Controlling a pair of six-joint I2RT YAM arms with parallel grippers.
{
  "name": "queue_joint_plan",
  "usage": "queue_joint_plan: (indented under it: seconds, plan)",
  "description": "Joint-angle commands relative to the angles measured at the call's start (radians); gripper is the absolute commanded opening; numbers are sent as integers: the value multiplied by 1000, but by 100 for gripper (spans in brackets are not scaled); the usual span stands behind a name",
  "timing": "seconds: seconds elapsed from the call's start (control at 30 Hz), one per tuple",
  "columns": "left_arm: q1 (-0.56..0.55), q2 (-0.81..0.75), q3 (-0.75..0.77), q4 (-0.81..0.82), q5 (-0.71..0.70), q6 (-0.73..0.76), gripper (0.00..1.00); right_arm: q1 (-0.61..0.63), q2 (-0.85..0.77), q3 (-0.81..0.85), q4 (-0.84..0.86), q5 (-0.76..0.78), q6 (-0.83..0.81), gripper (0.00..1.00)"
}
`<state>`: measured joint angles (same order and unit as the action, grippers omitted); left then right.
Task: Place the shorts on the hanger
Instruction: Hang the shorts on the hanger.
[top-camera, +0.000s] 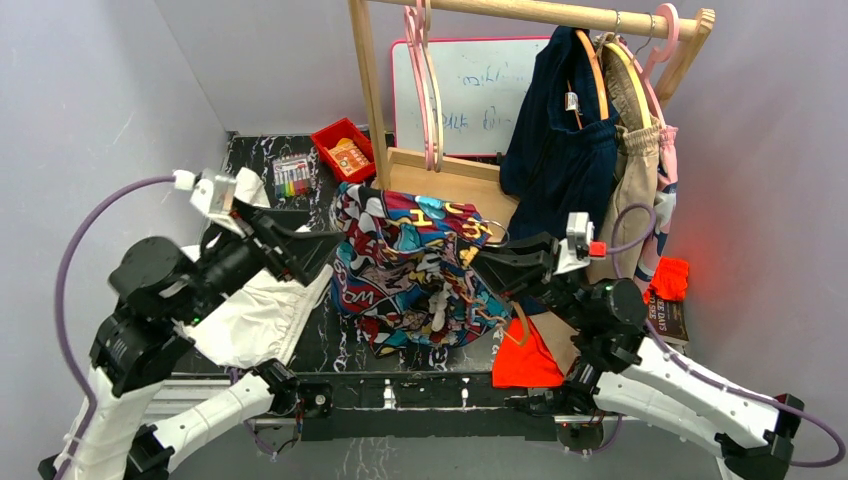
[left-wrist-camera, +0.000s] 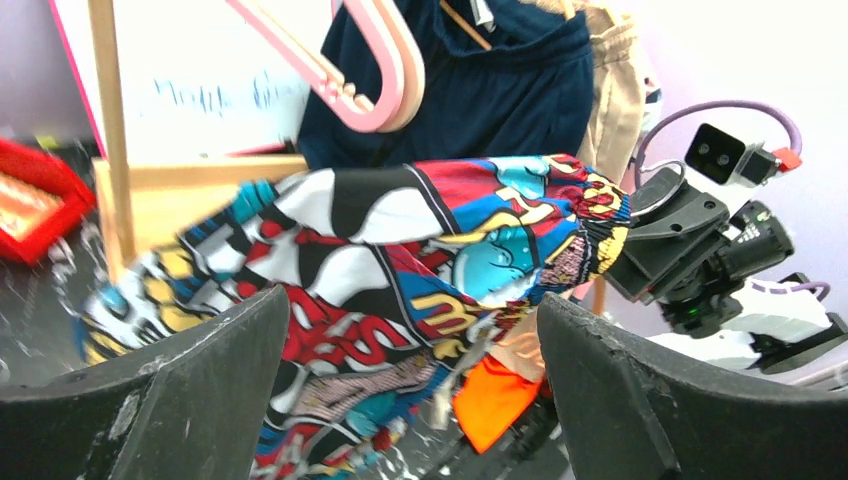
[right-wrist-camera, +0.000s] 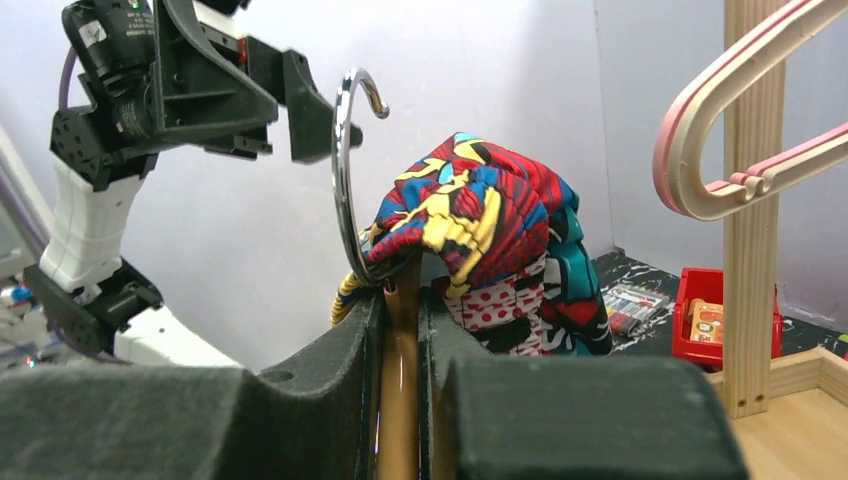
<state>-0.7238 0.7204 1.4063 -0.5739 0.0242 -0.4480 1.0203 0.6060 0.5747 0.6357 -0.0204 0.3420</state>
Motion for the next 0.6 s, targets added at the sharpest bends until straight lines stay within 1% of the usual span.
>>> queue_joint_plan:
  seconds: [0.0, 0.1, 0.13, 0.27, 0.33, 0.43, 0.5, 0.57]
  plan:
    - [0, -48, -32, 139, 52, 246, 93, -6, -107, 129, -169, -97, -68, 0]
    - [0, -39, -31, 185, 132, 343, 91, -6, -132, 198, -313, -159, -92, 0]
    - [0, -30, -28, 192, 164, 371, 89, -6, -140, 211, -351, -172, -96, 0]
    - [0, 32, -4, 199, 347, 432, 83, -7, -171, 208, -425, -201, -93, 0]
    - [0, 68, 5, 205, 474, 435, 80, -6, -184, 197, -435, -208, -84, 0]
    - [1, 119, 14, 226, 598, 408, 80, -6, -194, 192, -448, -215, -83, 0]
    - [0, 148, 19, 227, 651, 395, 80, -7, -195, 194, -449, -215, -86, 0]
    - [0, 165, 14, 222, 671, 392, 80, -6, -195, 194, -450, -215, -91, 0]
